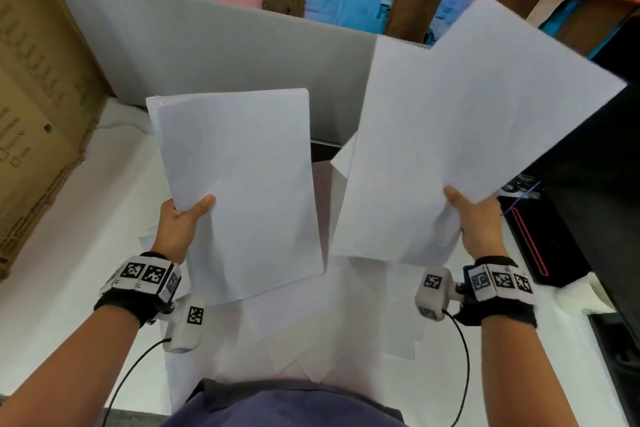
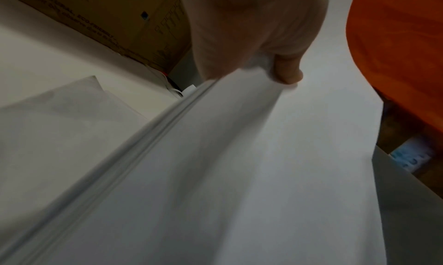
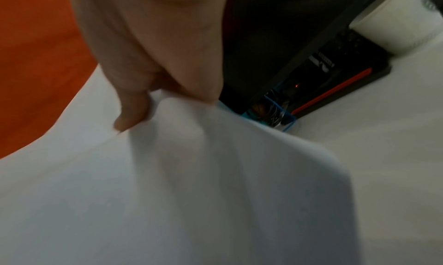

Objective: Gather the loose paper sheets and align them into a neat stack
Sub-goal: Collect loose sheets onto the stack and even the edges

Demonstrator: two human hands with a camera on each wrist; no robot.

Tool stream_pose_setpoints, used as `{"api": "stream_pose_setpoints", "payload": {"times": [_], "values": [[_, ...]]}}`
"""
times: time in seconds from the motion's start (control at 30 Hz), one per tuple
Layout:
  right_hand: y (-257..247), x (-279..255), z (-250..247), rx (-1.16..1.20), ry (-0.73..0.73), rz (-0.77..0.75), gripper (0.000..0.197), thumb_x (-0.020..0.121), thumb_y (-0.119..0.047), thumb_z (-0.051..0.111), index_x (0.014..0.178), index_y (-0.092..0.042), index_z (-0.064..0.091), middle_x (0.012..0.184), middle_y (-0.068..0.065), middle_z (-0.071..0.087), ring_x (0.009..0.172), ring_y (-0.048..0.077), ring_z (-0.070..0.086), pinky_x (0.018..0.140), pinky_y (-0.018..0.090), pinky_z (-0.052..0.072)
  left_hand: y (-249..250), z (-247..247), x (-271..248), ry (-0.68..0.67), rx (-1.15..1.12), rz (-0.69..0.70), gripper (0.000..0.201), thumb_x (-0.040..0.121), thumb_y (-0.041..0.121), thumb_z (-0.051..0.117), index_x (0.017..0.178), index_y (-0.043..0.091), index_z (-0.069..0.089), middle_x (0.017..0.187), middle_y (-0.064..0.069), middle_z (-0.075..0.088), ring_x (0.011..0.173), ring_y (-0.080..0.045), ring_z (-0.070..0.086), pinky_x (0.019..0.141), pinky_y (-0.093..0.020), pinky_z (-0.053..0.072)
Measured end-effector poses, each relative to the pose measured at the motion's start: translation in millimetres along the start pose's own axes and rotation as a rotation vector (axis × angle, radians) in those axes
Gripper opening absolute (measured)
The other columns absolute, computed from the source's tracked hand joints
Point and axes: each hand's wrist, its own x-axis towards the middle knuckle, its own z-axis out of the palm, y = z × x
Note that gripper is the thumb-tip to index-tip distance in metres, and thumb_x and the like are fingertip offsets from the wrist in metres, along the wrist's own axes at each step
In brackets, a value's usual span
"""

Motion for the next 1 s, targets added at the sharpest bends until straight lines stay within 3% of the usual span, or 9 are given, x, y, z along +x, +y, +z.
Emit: {"api": "stream_pose_setpoints", "payload": {"times": [0.13, 0.27, 0.37, 0.43, 0.53, 0.6, 0.7, 0.87, 1.0], "values": [[5.3, -8.3, 31.7, 0.02, -0.264, 0.039, 0.028, 0.083, -0.002, 0.064, 0.109, -0.01, 0.06, 0.104, 0.005, 0.066, 0.079, 0.004, 0.067, 0.076, 0.019, 0.054, 1.5, 20.7, 0.7, -0.031, -0.047, -0.028, 0.035, 0.087, 0.009, 0.061, 0.12, 0.001, 0.055, 0.11, -0.012, 0.061, 0.099, -0.026, 0.058, 0.091, -0.036, 0.045], [30.8, -22.8, 81.6, 0.032, -0.414, 0.149, 0.032, 0.081, 0.001, 0.065, 0.111, -0.008, 0.059, 0.113, 0.012, 0.063, 0.082, 0.011, 0.066, 0.086, 0.032, 0.054, 6.4, 42.4, -1.2, -0.132, 0.015, -0.013, 0.011, 0.089, 0.005, 0.055, 0.1, 0.009, 0.057, 0.084, 0.002, 0.064, 0.08, -0.018, 0.059, 0.074, -0.029, 0.047], [45.5, -27.7, 106.0, 0.054, -0.449, 0.193, 0.051, 0.077, 0.002, 0.069, 0.123, -0.005, 0.048, 0.122, 0.01, 0.059, 0.102, 0.02, 0.062, 0.094, 0.037, 0.05, 12.7, 54.2, -6.9, -0.215, 0.069, 0.034, 0.023, 0.095, 0.001, 0.042, 0.085, 0.012, 0.06, 0.069, 0.011, 0.068, 0.071, -0.011, 0.063, 0.068, -0.028, 0.05], [53.2, -28.4, 110.9, 0.072, -0.412, 0.22, 0.056, 0.075, 0.002, 0.071, 0.125, -0.006, 0.048, 0.124, 0.011, 0.059, 0.11, 0.024, 0.059, 0.098, 0.04, 0.047, 14.1, 62.3, -10.2, -0.193, 0.004, 0.04, 0.025, 0.101, 0.017, 0.034, 0.098, 0.017, 0.059, 0.088, 0.01, 0.067, 0.082, -0.006, 0.061, 0.078, -0.024, 0.048], [56.0, -35.8, 109.9, 0.094, -0.361, 0.178, 0.045, 0.078, 0.005, 0.067, 0.12, -0.008, 0.056, 0.119, 0.01, 0.062, 0.103, 0.02, 0.061, 0.088, 0.025, 0.052, 16.7, 69.1, -14.0, -0.105, -0.172, 0.036, 0.042, 0.102, 0.038, 0.019, 0.126, 0.018, 0.048, 0.123, 0.004, 0.055, 0.112, -0.011, 0.052, 0.101, -0.028, 0.041], [51.2, -39.8, 107.7, 0.119, -0.31, 0.118, 0.041, 0.079, 0.005, 0.066, 0.118, -0.006, 0.058, 0.114, 0.009, 0.065, 0.099, 0.02, 0.063, 0.086, 0.023, 0.052, 19.5, 73.1, -19.3, -0.131, -0.149, 0.134, 0.037, 0.099, 0.032, 0.035, 0.131, 0.015, 0.041, 0.125, 0.005, 0.053, 0.113, -0.003, 0.052, 0.104, -0.026, 0.04], [39.5, -42.3, 102.4, 0.142, -0.264, 0.026, 0.034, 0.078, 0.002, 0.069, 0.109, -0.009, 0.06, 0.101, 0.002, 0.067, 0.09, 0.011, 0.066, 0.083, 0.025, 0.053, 23.8, 78.1, -21.1, -0.126, -0.031, 0.272, 0.046, 0.089, 0.014, 0.06, 0.13, 0.011, 0.039, 0.122, 0.011, 0.052, 0.104, 0.018, 0.051, 0.089, -0.004, 0.039], [14.1, -42.1, 92.8, 0.113, -0.365, -0.088, 0.045, 0.069, 0.004, 0.076, 0.103, -0.018, 0.059, 0.099, -0.004, 0.067, 0.086, -0.001, 0.066, 0.082, 0.019, 0.052, 36.0, 75.1, -17.6, -0.075, -0.059, 0.348, 0.053, 0.079, 0.004, 0.07, 0.126, 0.001, 0.046, 0.112, -0.001, 0.06, 0.093, 0.011, 0.06, 0.081, -0.007, 0.046], [-7.1, -34.8, 86.6, 0.187, -0.407, -0.157, 0.071, 0.053, -0.005, 0.082, 0.118, -0.006, 0.053, 0.107, 0.003, 0.065, 0.094, 0.006, 0.066, 0.079, 0.019, 0.051, 51.8, 74.2, -20.5, -0.149, -0.112, 0.385, 0.07, 0.063, 0.027, 0.075, 0.122, 0.002, 0.046, 0.106, 0.004, 0.059, 0.091, 0.008, 0.062, 0.077, -0.012, 0.049]]}}
